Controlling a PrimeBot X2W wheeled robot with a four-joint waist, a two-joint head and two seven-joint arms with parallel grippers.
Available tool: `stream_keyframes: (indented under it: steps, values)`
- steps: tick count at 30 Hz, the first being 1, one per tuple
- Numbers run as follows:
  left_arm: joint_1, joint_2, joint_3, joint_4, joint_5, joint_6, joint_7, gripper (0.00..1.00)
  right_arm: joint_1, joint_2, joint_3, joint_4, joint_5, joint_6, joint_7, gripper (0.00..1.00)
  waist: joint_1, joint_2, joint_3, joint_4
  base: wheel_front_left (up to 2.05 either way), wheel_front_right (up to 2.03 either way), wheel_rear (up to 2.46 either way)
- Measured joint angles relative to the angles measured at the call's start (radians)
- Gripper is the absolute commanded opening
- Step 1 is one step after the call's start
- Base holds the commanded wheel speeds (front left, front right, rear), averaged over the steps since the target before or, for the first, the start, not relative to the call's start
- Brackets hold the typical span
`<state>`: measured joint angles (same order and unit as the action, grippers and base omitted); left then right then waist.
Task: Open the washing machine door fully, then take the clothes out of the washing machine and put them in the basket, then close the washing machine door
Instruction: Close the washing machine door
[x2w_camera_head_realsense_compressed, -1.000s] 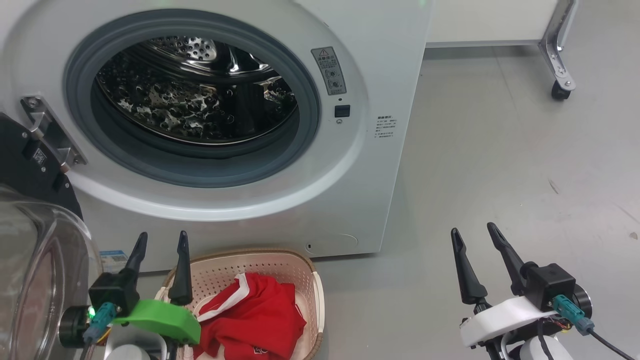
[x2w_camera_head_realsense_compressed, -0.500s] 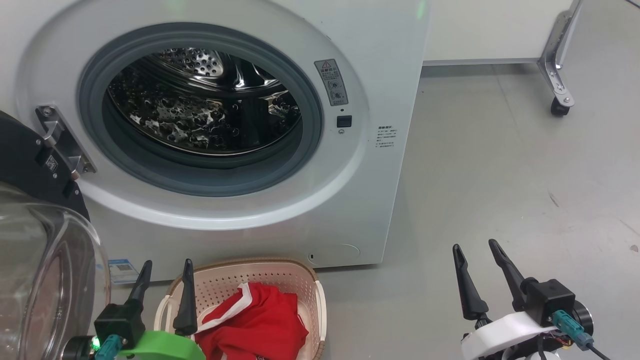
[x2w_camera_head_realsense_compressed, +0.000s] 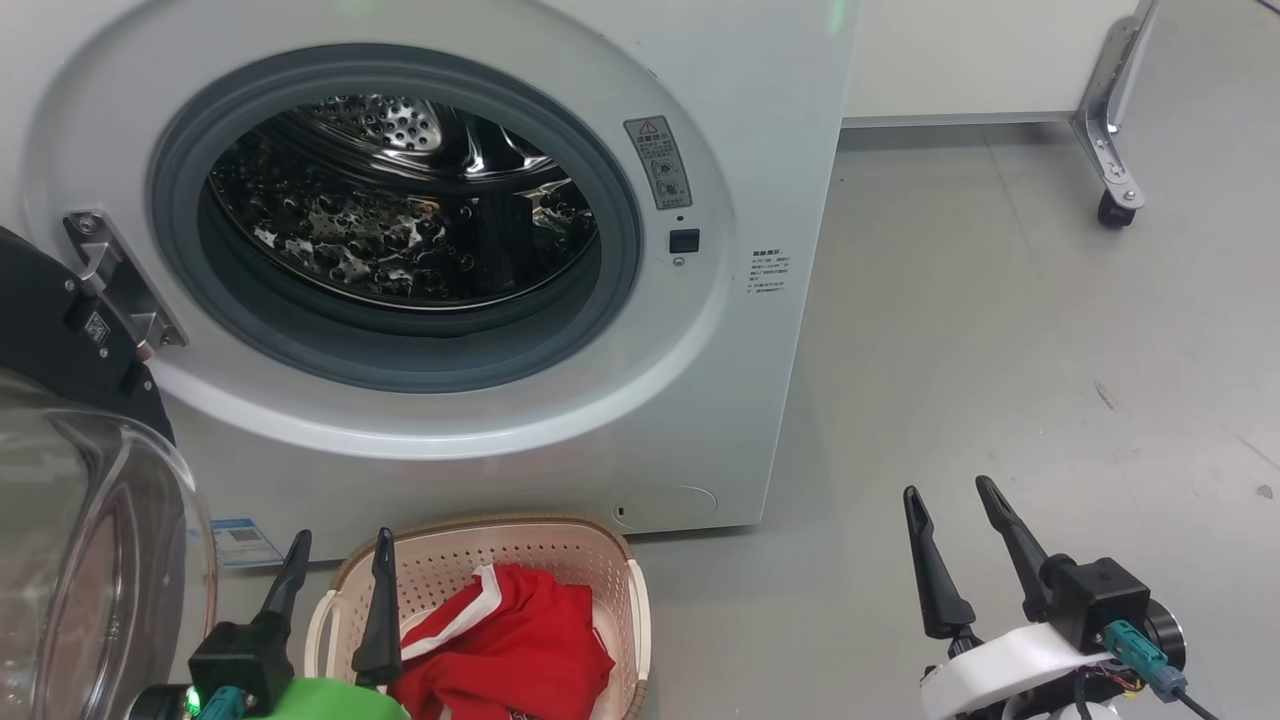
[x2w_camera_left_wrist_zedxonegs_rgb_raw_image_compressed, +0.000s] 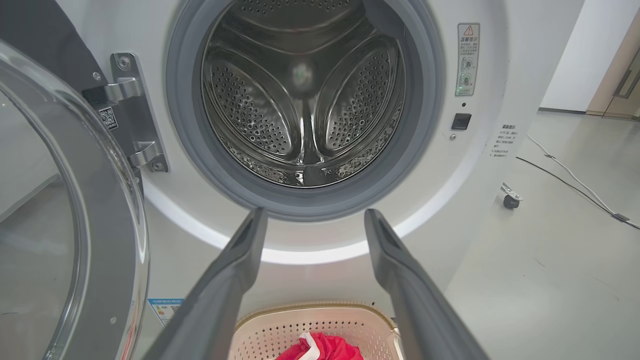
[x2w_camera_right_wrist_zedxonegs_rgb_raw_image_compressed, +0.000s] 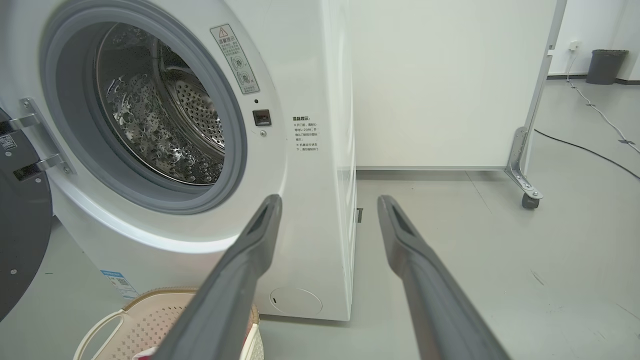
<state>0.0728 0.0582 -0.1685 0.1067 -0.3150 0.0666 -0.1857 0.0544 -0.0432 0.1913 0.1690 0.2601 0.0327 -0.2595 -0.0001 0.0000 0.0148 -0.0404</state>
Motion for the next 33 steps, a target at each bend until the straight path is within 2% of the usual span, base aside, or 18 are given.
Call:
stream_keyframes:
  steps: [17, 33]
  values:
    - [0.044, 0.012, -0.006, -0.085, 0.03, 0.018, 0.044, 1.0, 0.011, 0.0, 0.003, -0.006, 0.0, -0.001, 0.0, 1.0, 0.0001, 0.0, -0.001, -0.005, -0.11, 0.11, 0.0]
    - [0.067, 0.014, -0.011, -0.142, 0.035, 0.026, 0.08, 1.0, 0.011, 0.0, 0.003, -0.006, 0.0, -0.002, 0.0, 1.0, 0.0001, 0.0, -0.009, -0.008, -0.71, 0.71, 0.0]
